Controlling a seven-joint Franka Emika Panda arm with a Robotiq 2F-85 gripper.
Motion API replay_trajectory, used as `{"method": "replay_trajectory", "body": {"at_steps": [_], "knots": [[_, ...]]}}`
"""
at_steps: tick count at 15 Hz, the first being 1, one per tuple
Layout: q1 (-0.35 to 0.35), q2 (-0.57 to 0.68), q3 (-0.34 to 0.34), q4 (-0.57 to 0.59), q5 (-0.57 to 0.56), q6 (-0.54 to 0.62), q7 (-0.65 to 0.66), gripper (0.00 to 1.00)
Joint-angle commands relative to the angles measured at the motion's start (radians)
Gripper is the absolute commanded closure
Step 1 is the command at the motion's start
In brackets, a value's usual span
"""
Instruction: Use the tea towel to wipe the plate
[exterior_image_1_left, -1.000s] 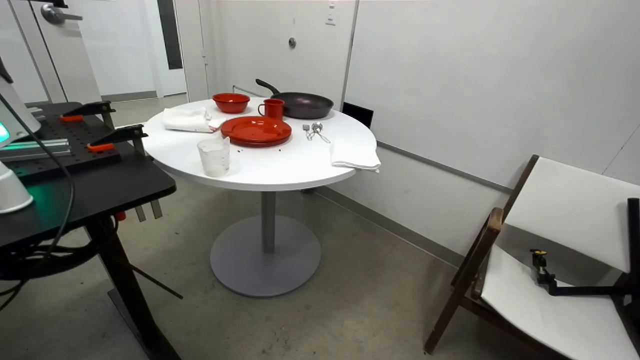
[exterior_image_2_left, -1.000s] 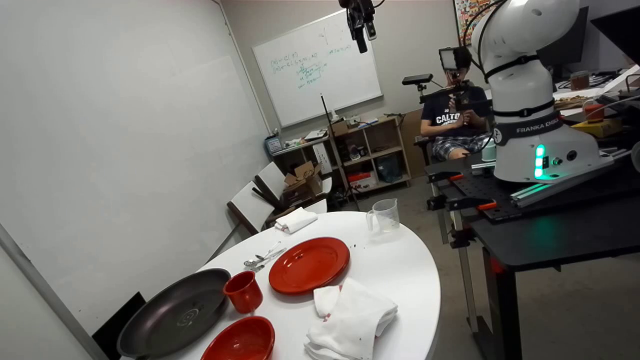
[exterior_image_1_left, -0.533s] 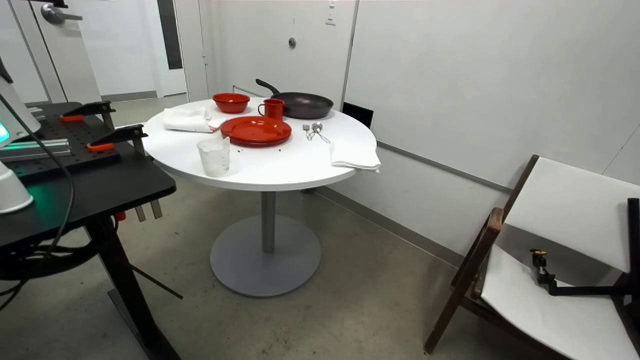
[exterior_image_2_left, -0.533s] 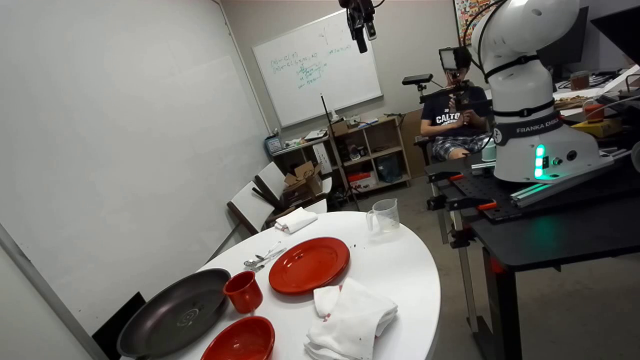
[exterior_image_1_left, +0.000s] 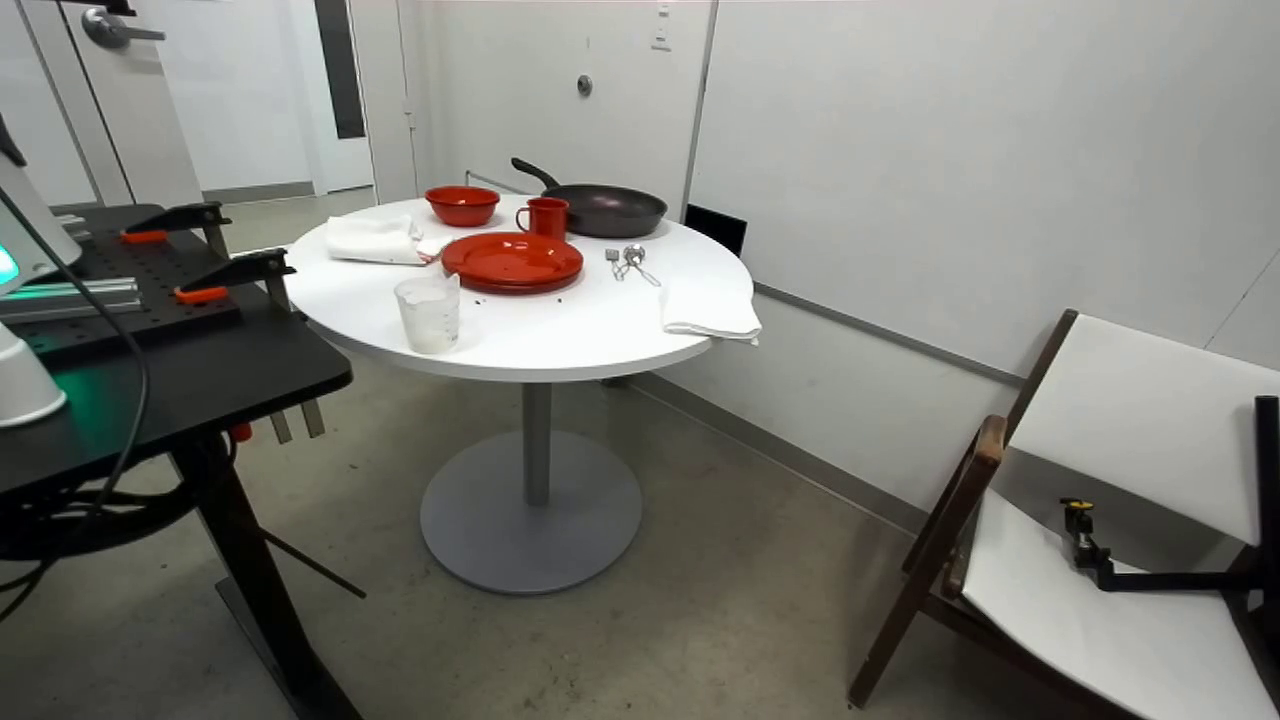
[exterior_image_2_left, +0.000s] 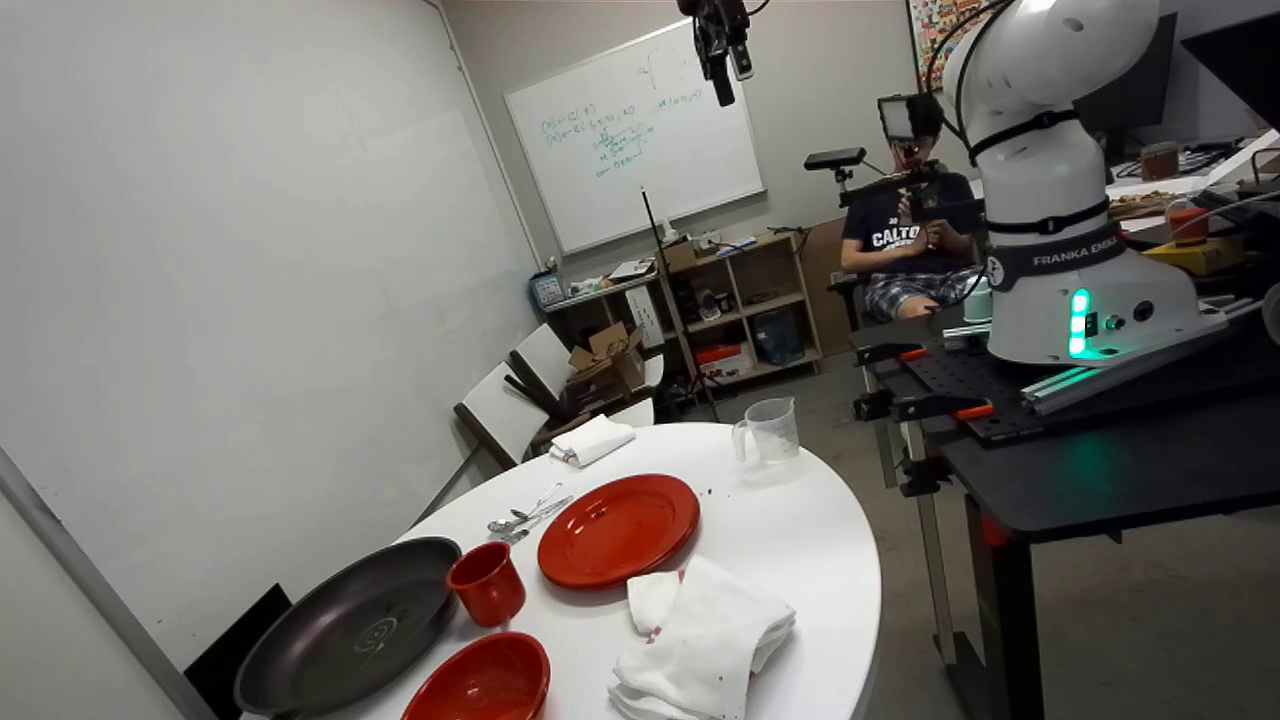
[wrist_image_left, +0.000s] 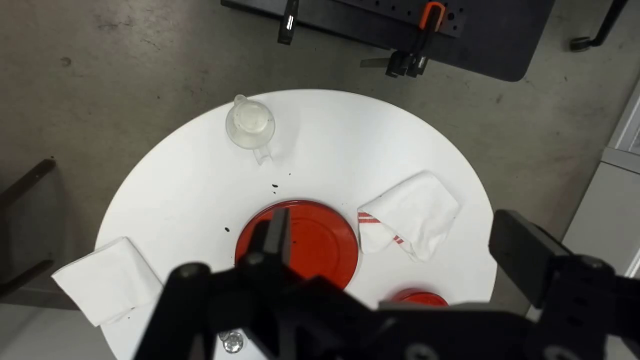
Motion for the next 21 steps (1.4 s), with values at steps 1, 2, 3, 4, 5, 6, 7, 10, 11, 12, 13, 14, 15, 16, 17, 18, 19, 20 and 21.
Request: {"method": "replay_trajectory", "body": {"at_steps": [1, 2, 3, 4, 5, 6, 7, 10, 11, 12, 13, 14, 15, 16, 17, 18, 19, 20, 21], "knots": [[-0.003, 0.002, 0.002, 0.003, 0.002, -0.002, -0.002, 0.0], [-0.003, 0.002, 0.003, -0.005, 0.0, 0.008, -0.002, 0.0], [-0.003, 0.004, 0.003, -0.015, -0.004, 0.019, -0.002, 0.0], [-0.005, 0.005, 0.003, -0.025, -0.008, 0.033, -0.003, 0.0], [-0.005, 0.006, 0.001, -0.042, -0.012, 0.053, -0.006, 0.0], [-0.007, 0.008, 0.0, -0.057, -0.015, 0.07, -0.008, 0.0], [-0.01, 0.01, -0.002, -0.081, -0.019, 0.099, -0.007, 0.0], [-0.015, 0.013, 0.0, -0.162, -0.02, 0.203, -0.004, 0.0], [-0.015, 0.015, 0.006, -0.194, -0.019, 0.237, 0.001, 0.0], [-0.011, 0.02, 0.011, -0.221, -0.014, 0.26, 0.001, 0.0], [-0.006, 0.024, 0.018, -0.247, -0.012, 0.286, 0.001, 0.0], [-0.002, 0.029, 0.024, -0.268, -0.009, 0.305, 0.003, 0.0], [0.007, 0.035, 0.035, -0.292, -0.005, 0.328, 0.004, 0.0], [0.016, 0.04, 0.046, -0.312, 0.0, 0.349, 0.005, 0.0], [0.029, 0.045, 0.06, -0.334, 0.003, 0.371, 0.006, 0.0], [0.04, 0.051, 0.073, -0.352, 0.004, 0.389, 0.007, 0.0], [0.054, 0.057, 0.089, -0.371, 0.007, 0.408, 0.012, 0.0], [0.067, 0.063, 0.101, -0.385, 0.012, 0.421, 0.012, 0.0], [0.086, 0.07, 0.119, -0.403, 0.019, 0.441, 0.018, 0.0]]}}
